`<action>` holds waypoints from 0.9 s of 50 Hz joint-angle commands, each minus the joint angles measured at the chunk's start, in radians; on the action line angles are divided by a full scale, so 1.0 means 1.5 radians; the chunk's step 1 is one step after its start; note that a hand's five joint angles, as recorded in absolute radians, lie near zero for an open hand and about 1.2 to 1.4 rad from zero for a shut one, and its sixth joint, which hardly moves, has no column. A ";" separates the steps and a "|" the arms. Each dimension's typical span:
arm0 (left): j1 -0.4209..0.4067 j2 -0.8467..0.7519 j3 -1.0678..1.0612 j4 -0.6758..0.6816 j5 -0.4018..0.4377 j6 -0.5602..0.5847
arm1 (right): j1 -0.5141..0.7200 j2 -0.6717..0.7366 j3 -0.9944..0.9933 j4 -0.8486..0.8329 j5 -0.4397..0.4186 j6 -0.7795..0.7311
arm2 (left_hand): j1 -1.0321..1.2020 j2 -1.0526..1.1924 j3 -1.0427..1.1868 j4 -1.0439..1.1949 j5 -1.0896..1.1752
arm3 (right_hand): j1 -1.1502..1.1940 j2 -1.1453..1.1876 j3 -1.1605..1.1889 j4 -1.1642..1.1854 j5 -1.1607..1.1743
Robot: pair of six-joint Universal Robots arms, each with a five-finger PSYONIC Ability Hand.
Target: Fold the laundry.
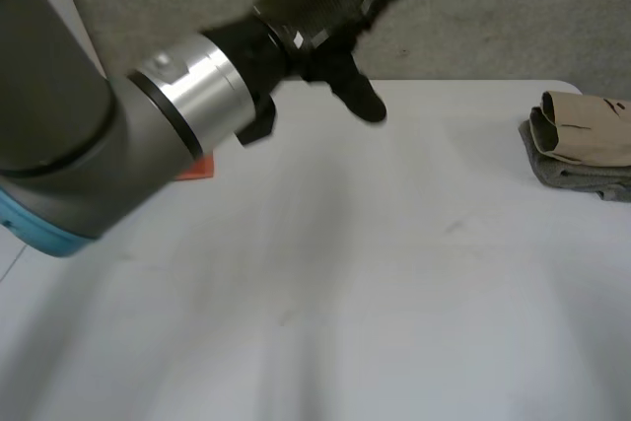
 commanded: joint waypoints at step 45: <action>0.426 -0.535 0.221 0.150 -0.075 0.433 | 0.395 -0.187 0.596 -0.082 -0.149 0.043 | 0.819 0.795 0.793 0.797 0.784 | -0.031 -0.018 -0.021 -0.021 -0.031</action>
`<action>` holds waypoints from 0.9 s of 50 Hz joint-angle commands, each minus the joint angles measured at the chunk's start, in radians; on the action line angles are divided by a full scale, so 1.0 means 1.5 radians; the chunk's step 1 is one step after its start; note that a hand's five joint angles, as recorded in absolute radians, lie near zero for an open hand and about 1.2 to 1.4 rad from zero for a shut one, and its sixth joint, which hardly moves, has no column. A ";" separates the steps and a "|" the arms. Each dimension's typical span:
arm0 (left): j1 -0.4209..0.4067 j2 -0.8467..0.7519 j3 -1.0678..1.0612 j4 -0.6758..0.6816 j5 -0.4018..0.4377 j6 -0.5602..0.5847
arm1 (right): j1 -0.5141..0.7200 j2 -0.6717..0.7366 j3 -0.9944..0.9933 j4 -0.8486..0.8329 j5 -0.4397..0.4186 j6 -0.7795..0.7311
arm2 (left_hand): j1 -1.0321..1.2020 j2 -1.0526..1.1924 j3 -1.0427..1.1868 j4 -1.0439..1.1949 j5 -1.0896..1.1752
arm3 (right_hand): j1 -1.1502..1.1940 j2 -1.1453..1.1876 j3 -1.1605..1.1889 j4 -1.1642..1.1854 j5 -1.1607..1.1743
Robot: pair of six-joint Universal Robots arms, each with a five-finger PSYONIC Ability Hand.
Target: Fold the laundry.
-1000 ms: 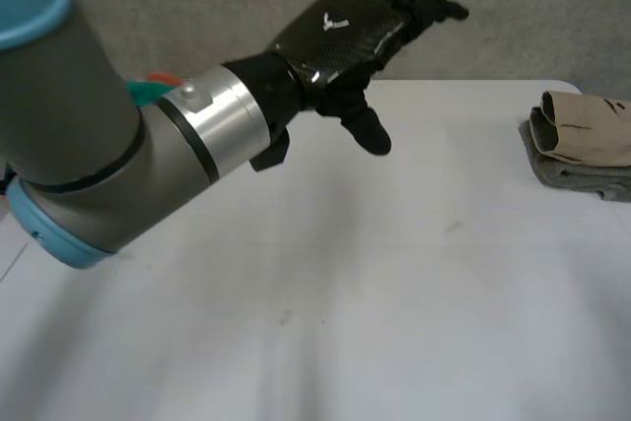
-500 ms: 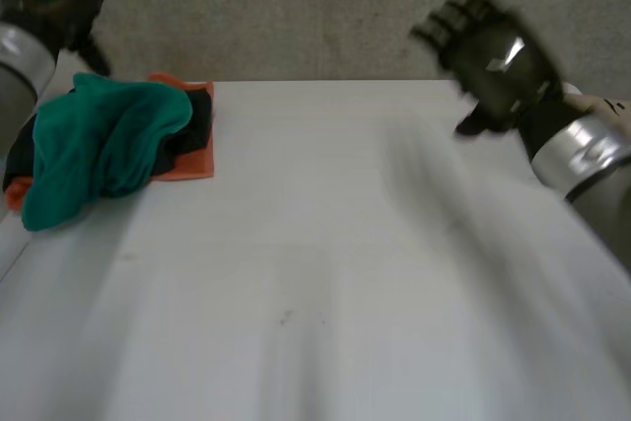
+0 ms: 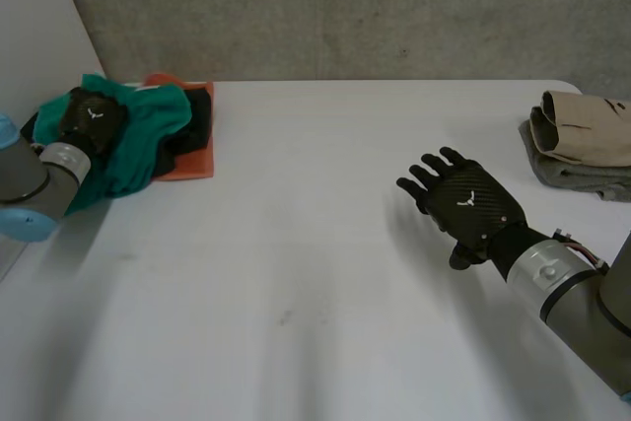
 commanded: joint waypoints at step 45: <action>-0.491 0.340 -0.386 0.020 -0.126 -0.270 | -0.102 -0.029 -0.088 0.091 0.076 0.152 | -0.295 -0.338 -0.335 -0.341 -0.319 | -0.031 -0.018 -0.021 -0.021 -0.031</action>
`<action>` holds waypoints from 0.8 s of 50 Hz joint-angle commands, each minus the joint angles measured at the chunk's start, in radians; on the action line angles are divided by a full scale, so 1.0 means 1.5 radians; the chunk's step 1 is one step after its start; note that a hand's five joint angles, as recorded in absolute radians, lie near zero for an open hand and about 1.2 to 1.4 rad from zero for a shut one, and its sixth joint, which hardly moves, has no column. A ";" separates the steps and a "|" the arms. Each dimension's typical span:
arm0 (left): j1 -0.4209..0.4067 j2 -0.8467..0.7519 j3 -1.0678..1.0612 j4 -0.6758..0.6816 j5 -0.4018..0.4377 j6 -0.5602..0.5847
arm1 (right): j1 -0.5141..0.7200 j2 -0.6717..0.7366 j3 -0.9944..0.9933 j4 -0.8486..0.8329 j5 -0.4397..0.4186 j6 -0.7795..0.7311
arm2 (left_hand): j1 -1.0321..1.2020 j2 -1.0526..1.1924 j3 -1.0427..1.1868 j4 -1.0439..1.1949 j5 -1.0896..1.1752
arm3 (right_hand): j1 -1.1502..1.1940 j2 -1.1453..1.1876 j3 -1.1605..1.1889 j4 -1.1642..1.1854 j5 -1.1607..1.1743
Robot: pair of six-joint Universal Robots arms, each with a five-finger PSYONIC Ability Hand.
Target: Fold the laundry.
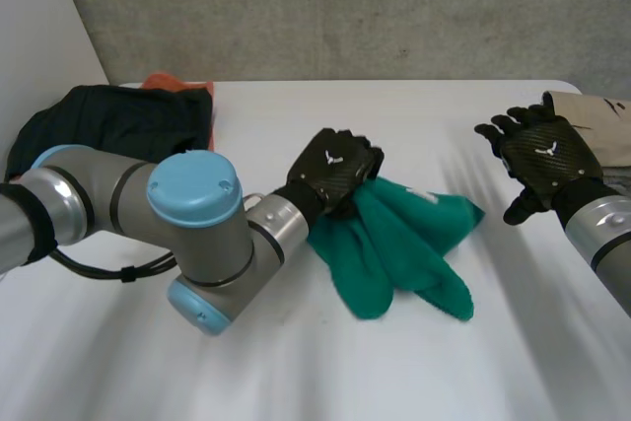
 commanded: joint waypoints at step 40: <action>-0.119 0.054 -0.166 -0.050 -0.247 0.034 | 0.085 0.273 -0.300 0.286 -0.091 -0.117 | -0.179 -0.197 -0.208 -0.205 -0.207 | 0.357 0.370 0.367 0.367 0.357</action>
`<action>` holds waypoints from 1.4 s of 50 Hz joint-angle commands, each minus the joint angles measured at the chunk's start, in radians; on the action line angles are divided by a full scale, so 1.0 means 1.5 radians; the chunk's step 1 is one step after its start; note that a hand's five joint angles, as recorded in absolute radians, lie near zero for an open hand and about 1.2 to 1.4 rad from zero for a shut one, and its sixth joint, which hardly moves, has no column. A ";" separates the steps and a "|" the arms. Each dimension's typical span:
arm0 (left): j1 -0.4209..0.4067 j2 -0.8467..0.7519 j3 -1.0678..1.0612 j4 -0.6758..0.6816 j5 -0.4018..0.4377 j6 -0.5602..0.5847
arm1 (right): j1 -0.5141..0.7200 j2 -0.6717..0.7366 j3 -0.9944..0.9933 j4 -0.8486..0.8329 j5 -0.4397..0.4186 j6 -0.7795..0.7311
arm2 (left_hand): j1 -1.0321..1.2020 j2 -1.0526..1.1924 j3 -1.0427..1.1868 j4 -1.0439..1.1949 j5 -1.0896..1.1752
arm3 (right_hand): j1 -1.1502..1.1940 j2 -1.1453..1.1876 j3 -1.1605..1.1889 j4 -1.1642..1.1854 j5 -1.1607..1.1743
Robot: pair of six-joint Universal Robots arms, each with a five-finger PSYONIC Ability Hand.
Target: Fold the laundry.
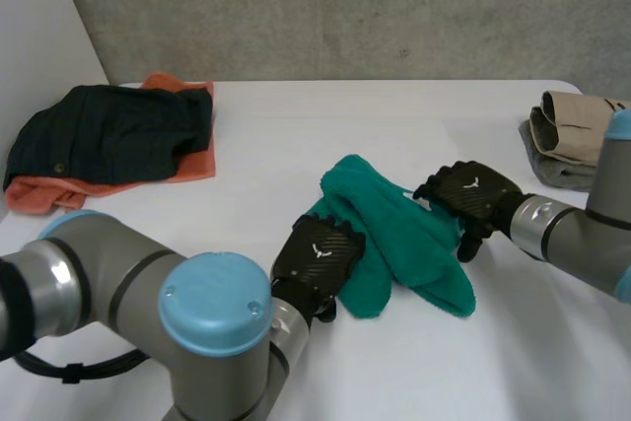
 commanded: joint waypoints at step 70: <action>0.287 -0.091 0.446 0.104 0.062 0.055 | 0.144 -0.099 -0.100 -0.077 0.241 0.193 | 0.653 0.649 0.649 0.656 0.657 | 0.706 0.703 0.704 0.704 0.702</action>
